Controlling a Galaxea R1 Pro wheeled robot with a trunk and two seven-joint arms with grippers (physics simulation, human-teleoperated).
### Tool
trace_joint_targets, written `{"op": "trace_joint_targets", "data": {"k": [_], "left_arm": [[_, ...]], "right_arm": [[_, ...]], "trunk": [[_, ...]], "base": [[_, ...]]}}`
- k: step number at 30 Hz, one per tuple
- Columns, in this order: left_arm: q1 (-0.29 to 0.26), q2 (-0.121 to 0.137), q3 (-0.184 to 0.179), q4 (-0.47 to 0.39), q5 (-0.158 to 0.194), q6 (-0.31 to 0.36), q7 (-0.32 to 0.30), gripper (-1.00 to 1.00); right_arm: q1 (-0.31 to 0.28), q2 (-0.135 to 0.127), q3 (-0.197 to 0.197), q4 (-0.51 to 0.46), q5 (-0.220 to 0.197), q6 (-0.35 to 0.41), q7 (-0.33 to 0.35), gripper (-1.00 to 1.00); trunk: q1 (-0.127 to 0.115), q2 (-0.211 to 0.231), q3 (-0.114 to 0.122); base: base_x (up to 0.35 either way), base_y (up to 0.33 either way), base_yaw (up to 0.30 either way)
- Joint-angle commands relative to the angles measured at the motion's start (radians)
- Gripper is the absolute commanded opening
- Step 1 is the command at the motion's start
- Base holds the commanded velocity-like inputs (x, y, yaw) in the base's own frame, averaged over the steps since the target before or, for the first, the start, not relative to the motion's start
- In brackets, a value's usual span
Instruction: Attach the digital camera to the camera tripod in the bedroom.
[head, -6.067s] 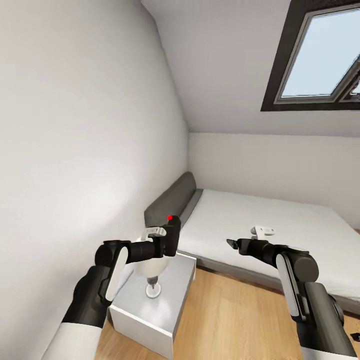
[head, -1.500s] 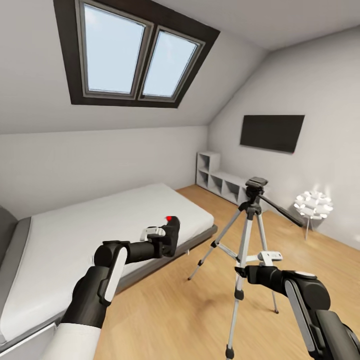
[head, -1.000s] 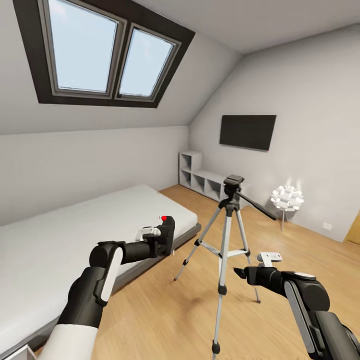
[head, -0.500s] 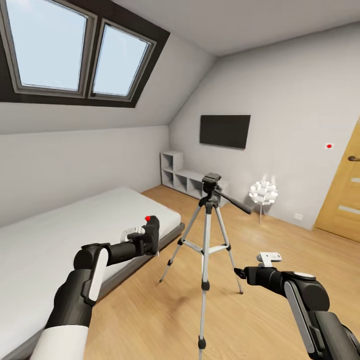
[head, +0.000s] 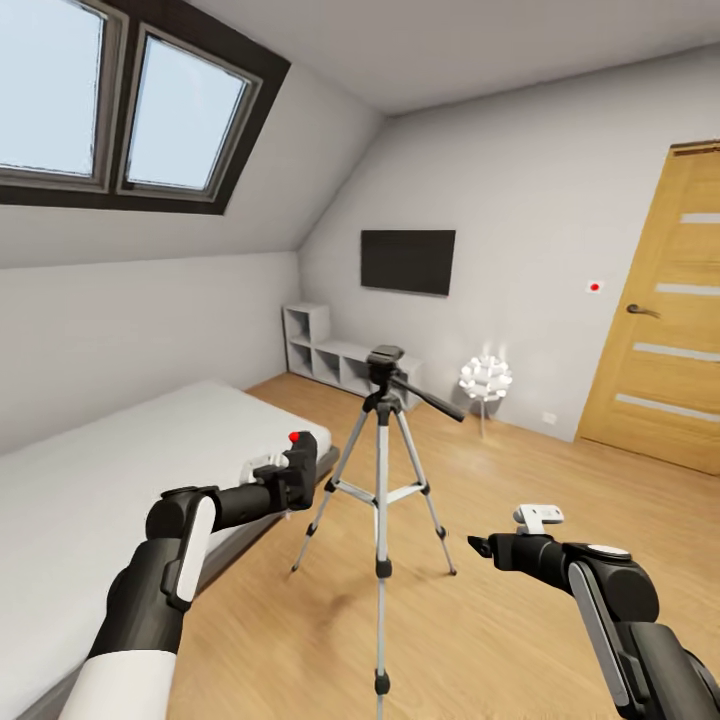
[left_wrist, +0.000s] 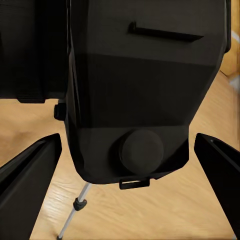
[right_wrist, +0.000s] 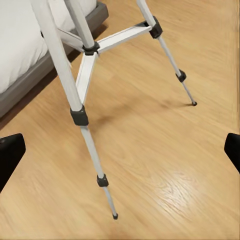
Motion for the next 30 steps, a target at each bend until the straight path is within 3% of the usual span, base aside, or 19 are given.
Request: {"op": "trace_joint_targets", "data": {"k": [1, 8, 9, 17, 30], "left_arm": [[0.000, -0.001, 0.003, 0.000, 0.011, 0.008, 0.002, -1.00], [0.015, 0.007, 0.033, -0.001, 0.009, 0.007, 0.005, -1.00], [0.033, 0.014, 0.059, -0.005, 0.009, 0.005, 0.004, -1.00], [0.130, 0.023, 0.134, -0.052, 0.008, -0.006, 0.009, -1.00], [0.171, 0.024, 0.155, -0.060, 0.008, -0.028, 0.012, -1.00]], "right_arm": [[-0.001, 0.000, -0.001, 0.000, -0.002, 0.005, 0.001, 1.00], [0.004, 0.000, 0.000, -0.001, -0.002, 0.005, 0.001, 1.00], [0.009, 0.000, 0.000, -0.001, -0.002, 0.005, 0.001, 1.00], [0.014, 0.000, 0.001, -0.001, -0.002, 0.006, 0.001, 1.00], [0.015, 0.001, 0.002, 0.000, -0.002, 0.006, 0.001, 1.00]], "trunk": [[0.000, -0.001, 0.000], [0.000, -0.001, 0.000], [0.000, -0.001, 0.000], [0.000, -0.001, 0.000], [0.000, -0.001, 0.000]], "base": [[0.054, 0.210, -0.263], [0.022, 0.099, -0.258], [0.005, 0.024, -0.128], [0.003, 0.012, -0.065], [0.003, 0.001, -0.006]]}}
